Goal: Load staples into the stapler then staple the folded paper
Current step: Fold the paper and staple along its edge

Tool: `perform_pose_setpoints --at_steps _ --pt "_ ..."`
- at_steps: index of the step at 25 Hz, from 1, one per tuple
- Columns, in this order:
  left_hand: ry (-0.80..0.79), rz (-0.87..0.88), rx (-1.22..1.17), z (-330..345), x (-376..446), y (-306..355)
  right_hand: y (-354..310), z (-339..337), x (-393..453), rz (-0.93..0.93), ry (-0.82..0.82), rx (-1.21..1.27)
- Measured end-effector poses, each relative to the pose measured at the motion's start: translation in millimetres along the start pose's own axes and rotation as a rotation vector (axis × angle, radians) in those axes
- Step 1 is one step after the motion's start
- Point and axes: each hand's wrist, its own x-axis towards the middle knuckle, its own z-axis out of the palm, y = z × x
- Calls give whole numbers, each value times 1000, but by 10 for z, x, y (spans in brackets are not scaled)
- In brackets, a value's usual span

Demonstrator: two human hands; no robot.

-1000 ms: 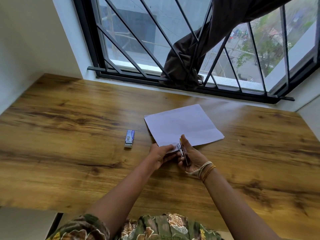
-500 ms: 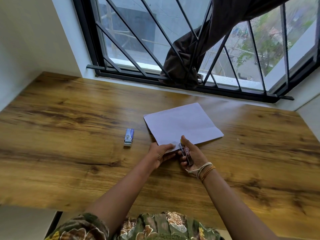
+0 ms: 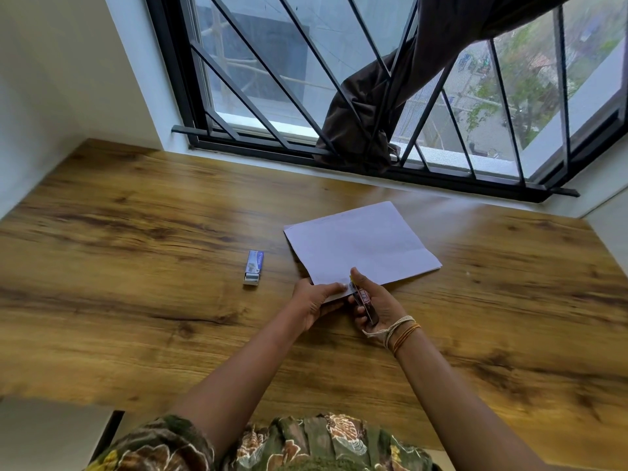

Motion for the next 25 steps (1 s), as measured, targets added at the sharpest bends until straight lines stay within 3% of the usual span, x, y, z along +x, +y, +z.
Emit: perform_pose_setpoints --at_steps 5,13,25 --pt "-12 2 -1 -8 6 -2 -27 6 -38 -9 -32 27" --pt "-58 4 21 -24 12 -10 12 109 66 -72 169 28" --pt "-32 -42 -6 -21 66 -4 -82 -77 -118 -72 59 32"
